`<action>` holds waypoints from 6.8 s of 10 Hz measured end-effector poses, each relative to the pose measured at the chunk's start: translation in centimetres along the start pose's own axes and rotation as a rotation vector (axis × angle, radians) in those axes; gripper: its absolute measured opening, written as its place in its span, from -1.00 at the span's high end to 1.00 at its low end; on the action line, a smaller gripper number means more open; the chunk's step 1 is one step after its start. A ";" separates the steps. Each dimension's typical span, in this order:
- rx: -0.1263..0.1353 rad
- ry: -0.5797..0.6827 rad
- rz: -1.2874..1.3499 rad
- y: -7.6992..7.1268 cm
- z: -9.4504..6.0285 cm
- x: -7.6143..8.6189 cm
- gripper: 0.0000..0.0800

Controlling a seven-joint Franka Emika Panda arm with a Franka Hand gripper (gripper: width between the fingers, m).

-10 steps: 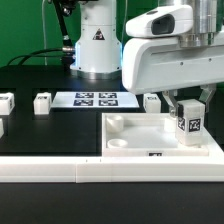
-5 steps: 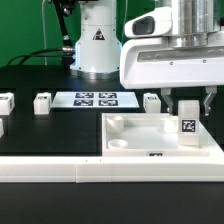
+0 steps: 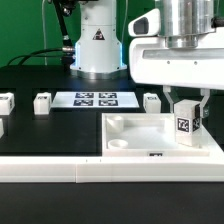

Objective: Assemble square table

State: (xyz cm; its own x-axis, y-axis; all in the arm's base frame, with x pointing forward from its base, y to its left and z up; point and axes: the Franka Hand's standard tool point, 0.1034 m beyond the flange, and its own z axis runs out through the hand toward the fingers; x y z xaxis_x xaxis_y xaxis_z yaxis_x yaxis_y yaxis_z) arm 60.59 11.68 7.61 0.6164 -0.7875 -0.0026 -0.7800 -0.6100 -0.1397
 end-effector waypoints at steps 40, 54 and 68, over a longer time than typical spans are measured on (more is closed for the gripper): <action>-0.001 0.040 -0.148 -0.1 0.2 0.6 0.27; -0.013 0.024 -0.342 -0.6 0.6 0.1 -0.62; -0.057 0.026 -1.129 -0.8 0.3 0.4 -0.29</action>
Offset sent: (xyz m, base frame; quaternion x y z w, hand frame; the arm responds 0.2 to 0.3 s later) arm -0.0021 -0.0032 -0.0006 0.0015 0.0054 0.1069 0.9943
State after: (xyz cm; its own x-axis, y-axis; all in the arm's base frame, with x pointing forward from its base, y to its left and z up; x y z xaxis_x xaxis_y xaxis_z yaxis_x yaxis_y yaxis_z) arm 61.50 11.84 7.39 0.9694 0.2159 0.1167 0.2178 -0.9760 -0.0034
